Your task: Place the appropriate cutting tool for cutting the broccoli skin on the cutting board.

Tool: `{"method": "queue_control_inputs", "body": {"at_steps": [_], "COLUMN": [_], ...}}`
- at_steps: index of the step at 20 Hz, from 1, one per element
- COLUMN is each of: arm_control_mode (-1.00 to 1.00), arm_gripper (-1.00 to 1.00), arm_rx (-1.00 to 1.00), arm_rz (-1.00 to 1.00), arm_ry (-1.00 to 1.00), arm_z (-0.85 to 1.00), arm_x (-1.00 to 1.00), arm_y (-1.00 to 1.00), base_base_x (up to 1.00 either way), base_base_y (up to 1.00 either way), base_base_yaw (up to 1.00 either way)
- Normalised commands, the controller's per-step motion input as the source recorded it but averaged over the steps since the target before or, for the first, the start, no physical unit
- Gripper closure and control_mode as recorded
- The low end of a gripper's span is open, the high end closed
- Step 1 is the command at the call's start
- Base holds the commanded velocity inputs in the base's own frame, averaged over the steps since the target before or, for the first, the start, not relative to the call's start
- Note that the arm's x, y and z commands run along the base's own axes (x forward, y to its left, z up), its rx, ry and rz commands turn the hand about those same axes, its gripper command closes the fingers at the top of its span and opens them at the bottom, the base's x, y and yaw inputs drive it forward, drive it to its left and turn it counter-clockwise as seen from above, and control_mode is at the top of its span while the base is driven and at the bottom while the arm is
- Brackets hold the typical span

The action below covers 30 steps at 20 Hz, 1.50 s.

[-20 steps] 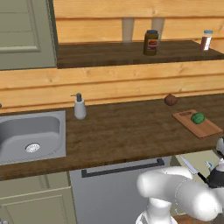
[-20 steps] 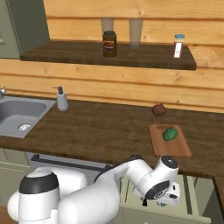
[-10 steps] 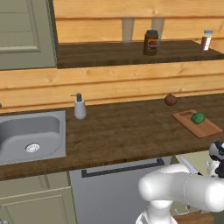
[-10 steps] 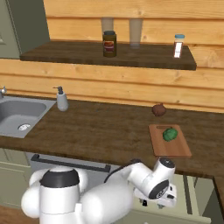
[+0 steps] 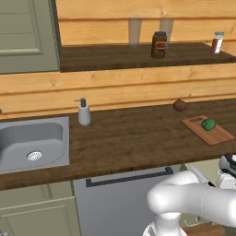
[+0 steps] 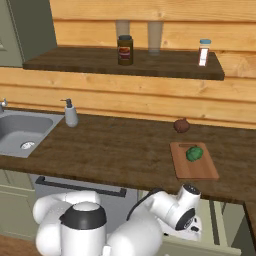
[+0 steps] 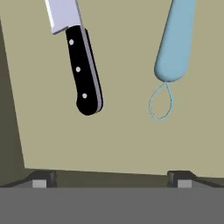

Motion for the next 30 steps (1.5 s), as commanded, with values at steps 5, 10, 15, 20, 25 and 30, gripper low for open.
{"method": "queue_control_inputs", "body": {"at_steps": [5,10,15,20,25,30], "arm_control_mode": [-1.00,-1.00,-1.00,-1.00,-1.00,-1.00], "arm_gripper": [-1.00,-1.00,-1.00,-1.00,-1.00,-1.00], "arm_rx": [0.00,0.00,0.00,0.00,0.00,0.00], "arm_rz": [0.00,0.00,0.00,0.00,0.05,0.10], "arm_ry": [0.06,0.10,0.15,0.07,-0.03,-0.25], "arm_z": [-0.06,0.11,0.31,0.21,0.06,-0.10], "arm_x": [-0.58,-0.63,-0.58,-0.25,0.26,0.52], "arm_y": [0.01,0.10,0.20,0.11,0.03,0.00], "base_base_x": [0.00,0.00,0.00,0.00,0.00,0.00], "base_base_y": [0.00,0.00,0.00,0.00,0.00,0.00], "base_base_yaw": [0.00,0.00,0.00,0.00,0.00,0.00]}}
